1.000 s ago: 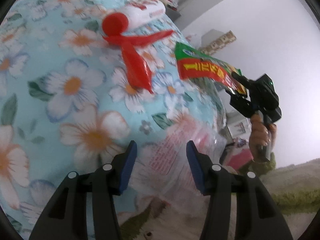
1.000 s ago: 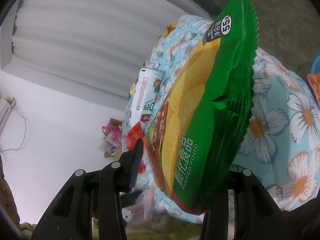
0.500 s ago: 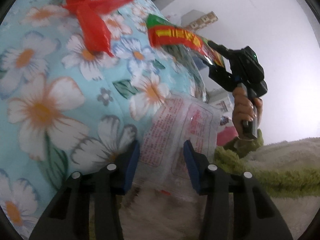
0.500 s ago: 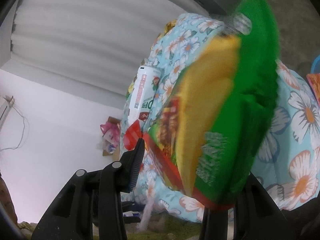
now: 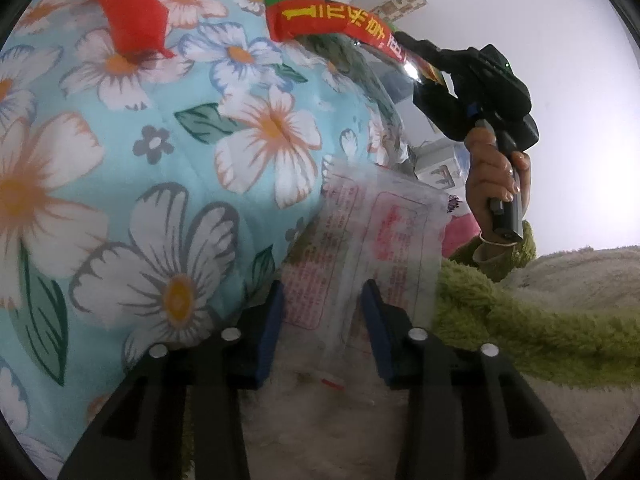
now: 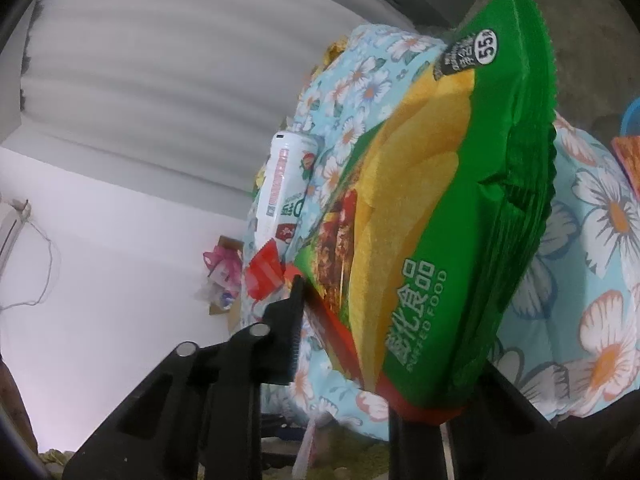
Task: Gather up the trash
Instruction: 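Carry the green chip bag and clear plastic bag over the blue wastebasket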
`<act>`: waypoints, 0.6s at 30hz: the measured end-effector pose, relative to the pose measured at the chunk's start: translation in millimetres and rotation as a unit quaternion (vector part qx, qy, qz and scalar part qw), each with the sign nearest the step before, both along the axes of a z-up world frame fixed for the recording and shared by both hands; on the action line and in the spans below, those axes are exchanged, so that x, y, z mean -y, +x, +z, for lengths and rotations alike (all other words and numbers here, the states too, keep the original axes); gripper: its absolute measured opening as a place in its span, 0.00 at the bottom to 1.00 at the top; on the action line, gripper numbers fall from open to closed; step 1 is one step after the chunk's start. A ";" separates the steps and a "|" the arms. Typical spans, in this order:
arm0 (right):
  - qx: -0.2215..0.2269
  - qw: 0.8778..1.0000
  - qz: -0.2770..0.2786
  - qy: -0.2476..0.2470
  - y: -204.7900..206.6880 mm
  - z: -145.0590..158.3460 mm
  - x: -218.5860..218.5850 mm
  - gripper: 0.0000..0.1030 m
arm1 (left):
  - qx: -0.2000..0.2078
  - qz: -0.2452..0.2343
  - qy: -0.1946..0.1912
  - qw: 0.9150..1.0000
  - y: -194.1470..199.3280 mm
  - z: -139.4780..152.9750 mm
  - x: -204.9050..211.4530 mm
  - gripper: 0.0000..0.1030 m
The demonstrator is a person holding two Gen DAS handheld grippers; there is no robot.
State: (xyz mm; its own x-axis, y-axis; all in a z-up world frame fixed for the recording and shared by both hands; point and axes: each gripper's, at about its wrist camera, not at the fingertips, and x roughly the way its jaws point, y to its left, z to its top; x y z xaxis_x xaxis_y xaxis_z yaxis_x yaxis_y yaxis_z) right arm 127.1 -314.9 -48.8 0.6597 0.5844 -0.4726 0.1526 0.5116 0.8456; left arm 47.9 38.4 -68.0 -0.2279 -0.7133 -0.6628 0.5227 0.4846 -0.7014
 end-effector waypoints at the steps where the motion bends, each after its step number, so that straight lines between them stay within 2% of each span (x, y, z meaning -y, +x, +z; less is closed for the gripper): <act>1: 0.005 1.000 -0.001 -0.001 -1.6 1.9 0.5 0.12 | 0.004 0.000 -0.001 1.000 -0.4 1.7 -0.8 0.33; 7: 0.029 1.000 -0.004 -0.006 -9.4 12.0 4.3 0.05 | 0.030 0.000 -0.015 0.999 -2.0 15.0 -4.5 0.18; 11: 0.047 0.999 -0.003 -0.011 -13.6 20.8 5.6 0.01 | 0.056 0.008 -0.016 0.998 -2.5 24.7 -6.5 0.15; 18: 0.076 0.997 -0.007 -0.014 -22.4 35.3 12.4 0.00 | 0.081 0.030 -0.034 0.996 5.0 37.4 -16.1 0.13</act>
State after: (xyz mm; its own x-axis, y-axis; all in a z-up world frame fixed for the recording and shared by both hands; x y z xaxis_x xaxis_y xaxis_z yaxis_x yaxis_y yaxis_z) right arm 104.7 -327.3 -13.5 0.7325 0.5628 -0.3830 0.0305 0.5348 0.8444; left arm 52.8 54.4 -30.5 -0.0785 -0.7666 -0.6373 0.6028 0.4726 -0.6429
